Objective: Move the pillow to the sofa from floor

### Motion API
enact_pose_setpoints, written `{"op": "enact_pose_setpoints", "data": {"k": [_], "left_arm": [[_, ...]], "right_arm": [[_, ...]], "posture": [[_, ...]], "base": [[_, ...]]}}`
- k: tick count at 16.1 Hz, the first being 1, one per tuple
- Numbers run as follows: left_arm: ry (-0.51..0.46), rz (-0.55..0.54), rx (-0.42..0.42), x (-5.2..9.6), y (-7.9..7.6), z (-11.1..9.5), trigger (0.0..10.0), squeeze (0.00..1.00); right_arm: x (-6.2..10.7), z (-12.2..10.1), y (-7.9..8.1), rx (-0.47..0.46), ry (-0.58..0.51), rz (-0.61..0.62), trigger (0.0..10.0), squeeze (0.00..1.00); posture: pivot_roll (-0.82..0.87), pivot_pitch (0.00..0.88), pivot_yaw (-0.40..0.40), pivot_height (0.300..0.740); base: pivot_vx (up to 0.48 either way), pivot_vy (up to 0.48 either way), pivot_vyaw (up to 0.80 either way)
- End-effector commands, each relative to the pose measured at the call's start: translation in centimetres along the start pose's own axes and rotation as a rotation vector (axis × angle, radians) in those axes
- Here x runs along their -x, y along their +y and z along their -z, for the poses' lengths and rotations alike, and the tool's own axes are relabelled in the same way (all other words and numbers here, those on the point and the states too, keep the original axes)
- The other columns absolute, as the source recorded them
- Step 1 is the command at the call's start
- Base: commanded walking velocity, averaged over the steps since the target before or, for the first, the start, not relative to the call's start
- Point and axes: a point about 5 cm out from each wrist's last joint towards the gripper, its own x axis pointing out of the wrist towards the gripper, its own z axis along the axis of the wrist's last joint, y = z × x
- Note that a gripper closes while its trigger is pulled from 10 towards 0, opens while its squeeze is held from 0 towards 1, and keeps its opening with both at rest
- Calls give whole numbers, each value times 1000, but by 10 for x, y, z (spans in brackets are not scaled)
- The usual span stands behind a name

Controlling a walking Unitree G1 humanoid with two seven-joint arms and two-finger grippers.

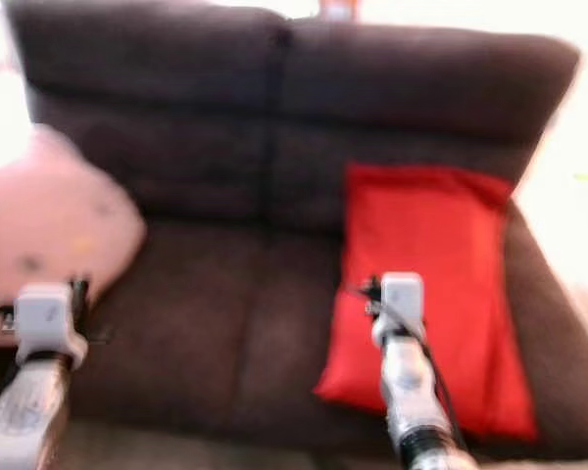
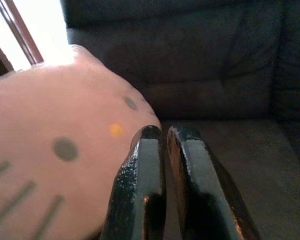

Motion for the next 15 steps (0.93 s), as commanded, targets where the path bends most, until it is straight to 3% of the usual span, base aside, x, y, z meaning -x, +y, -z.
{"op": "enact_pose_setpoints", "data": {"k": [1,10,15], "left_arm": [[-30,8,6,-2,-1,-6,10000,0],[-57,51,7,-7,-9,-11,10000,0],[-62,66,10,-9,-12,-12,10000,0]], "right_arm": [[0,-6,-10,0,-46,31,10000,0],[-9,-27,7,-21,-122,8,10000,0],[-9,-22,10,-12,-86,2,10000,0]], "posture": [[147,135,-22,740],[150,123,-19,740],[142,106,-17,740]], "base": [[0,-424,0],[0,-423,0],[0,-424,0]]}}
